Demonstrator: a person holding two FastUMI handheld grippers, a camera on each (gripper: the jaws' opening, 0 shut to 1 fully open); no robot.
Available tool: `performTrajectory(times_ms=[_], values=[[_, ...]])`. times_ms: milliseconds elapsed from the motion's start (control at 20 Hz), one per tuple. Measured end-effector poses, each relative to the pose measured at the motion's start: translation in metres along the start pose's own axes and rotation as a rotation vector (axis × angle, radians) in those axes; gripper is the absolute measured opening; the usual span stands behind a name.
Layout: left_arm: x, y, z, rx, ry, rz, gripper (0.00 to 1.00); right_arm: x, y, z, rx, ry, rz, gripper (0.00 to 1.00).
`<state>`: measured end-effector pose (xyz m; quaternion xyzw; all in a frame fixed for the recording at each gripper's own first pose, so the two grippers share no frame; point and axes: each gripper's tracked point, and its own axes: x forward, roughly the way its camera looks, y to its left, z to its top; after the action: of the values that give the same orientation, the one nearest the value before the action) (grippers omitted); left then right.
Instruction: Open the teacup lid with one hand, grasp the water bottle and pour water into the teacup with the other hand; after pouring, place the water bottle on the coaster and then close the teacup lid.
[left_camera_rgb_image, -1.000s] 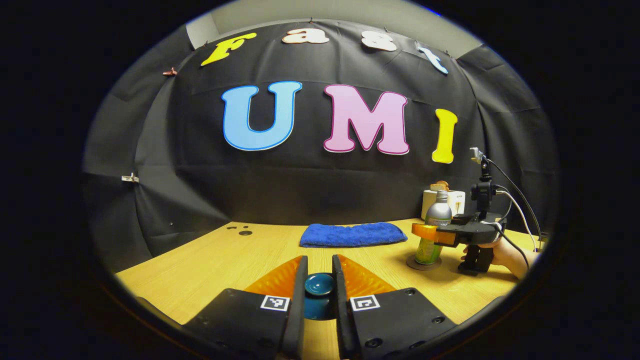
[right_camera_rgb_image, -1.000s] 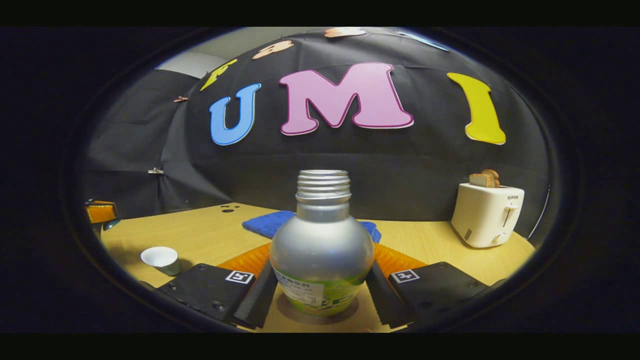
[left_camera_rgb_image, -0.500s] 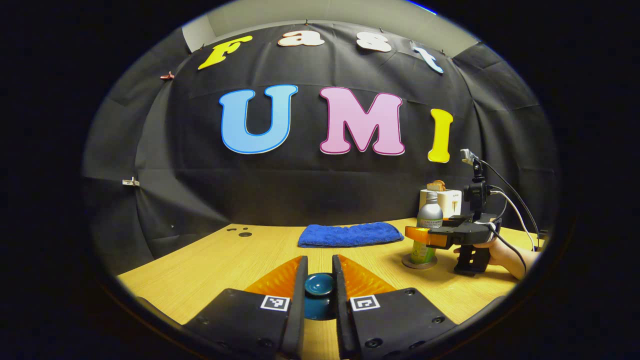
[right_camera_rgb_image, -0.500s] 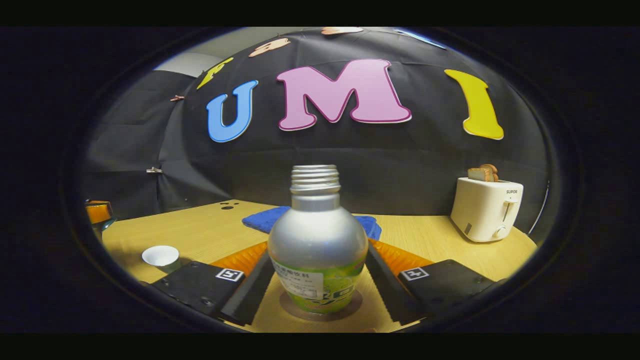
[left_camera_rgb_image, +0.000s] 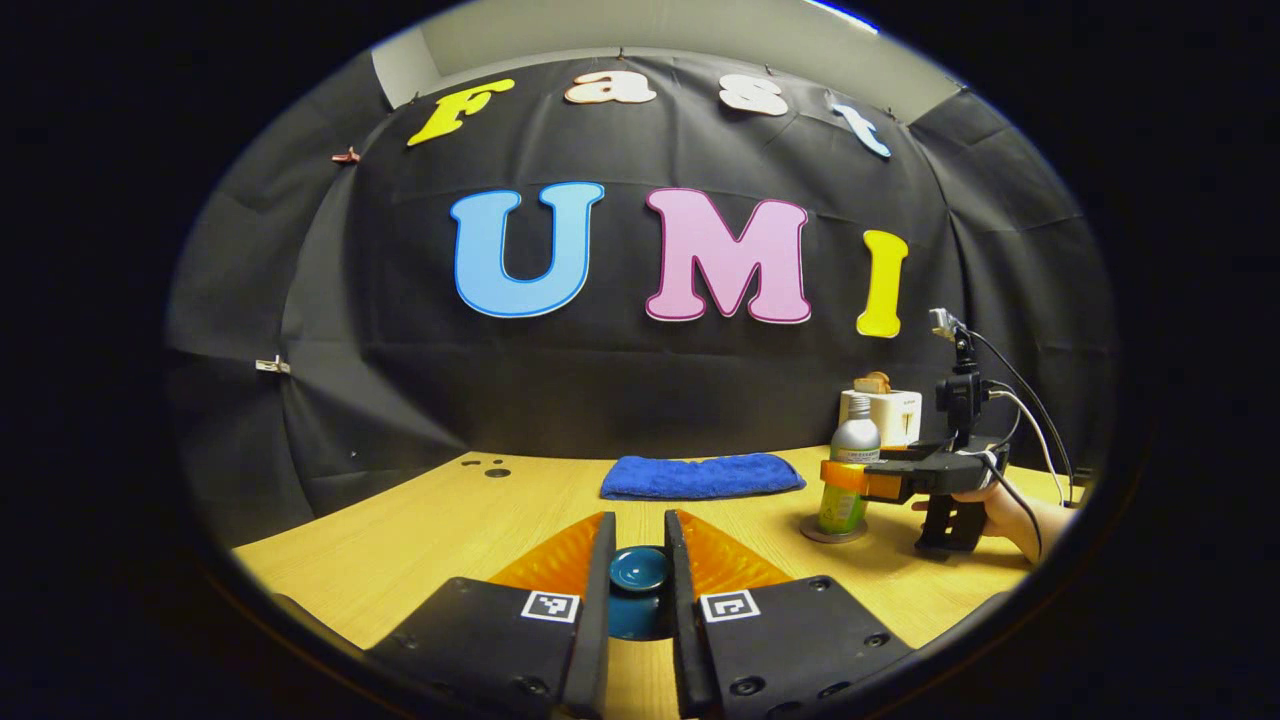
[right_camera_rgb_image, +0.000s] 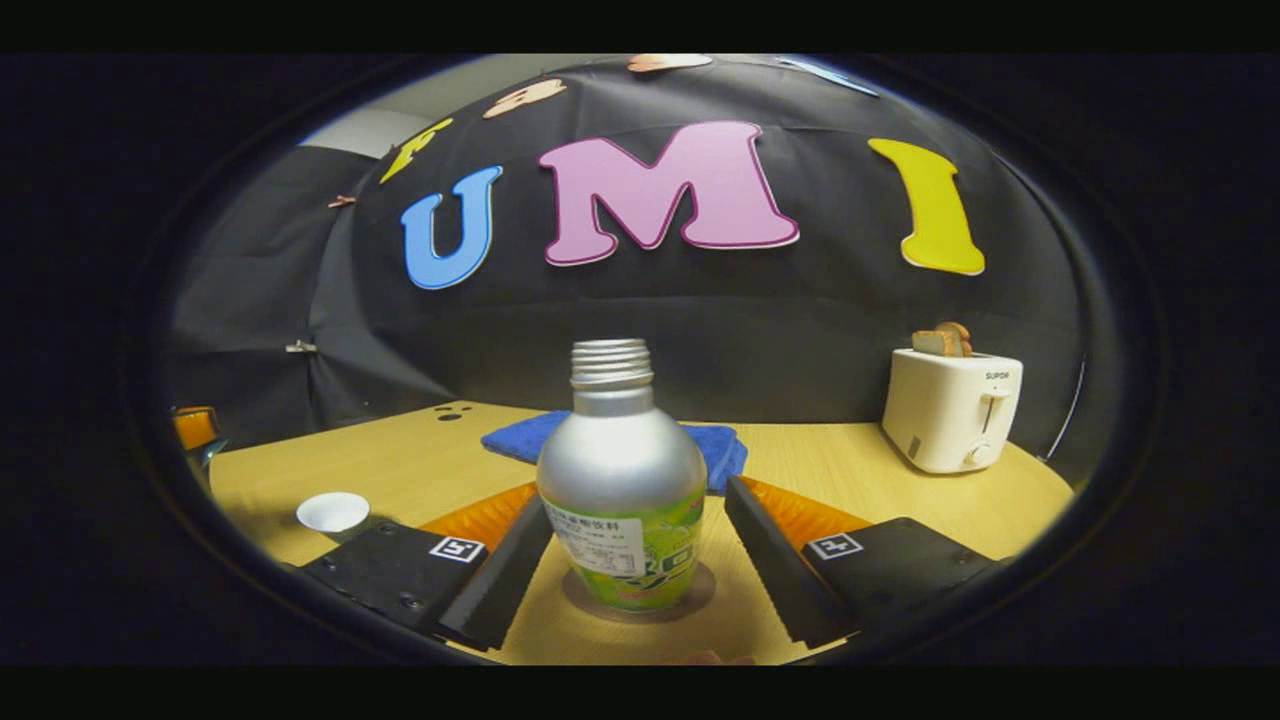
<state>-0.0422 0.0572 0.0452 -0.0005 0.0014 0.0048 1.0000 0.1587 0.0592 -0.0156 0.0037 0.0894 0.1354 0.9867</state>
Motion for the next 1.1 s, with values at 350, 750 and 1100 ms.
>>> performTrajectory(times_ms=[350,750,1100], values=[[-0.012,-0.001,0.003,0.010,-0.011,-0.006,0.30,-0.030,-0.001,0.002,-0.021,-0.008,-0.064,0.98],[-0.007,-0.002,0.000,-0.021,-0.009,-0.015,0.30,-0.085,0.014,0.009,0.041,0.001,-0.031,0.98],[0.031,-0.009,-0.005,-0.033,0.003,-0.052,0.30,-0.136,0.016,0.041,0.020,-0.071,-0.052,0.98]])
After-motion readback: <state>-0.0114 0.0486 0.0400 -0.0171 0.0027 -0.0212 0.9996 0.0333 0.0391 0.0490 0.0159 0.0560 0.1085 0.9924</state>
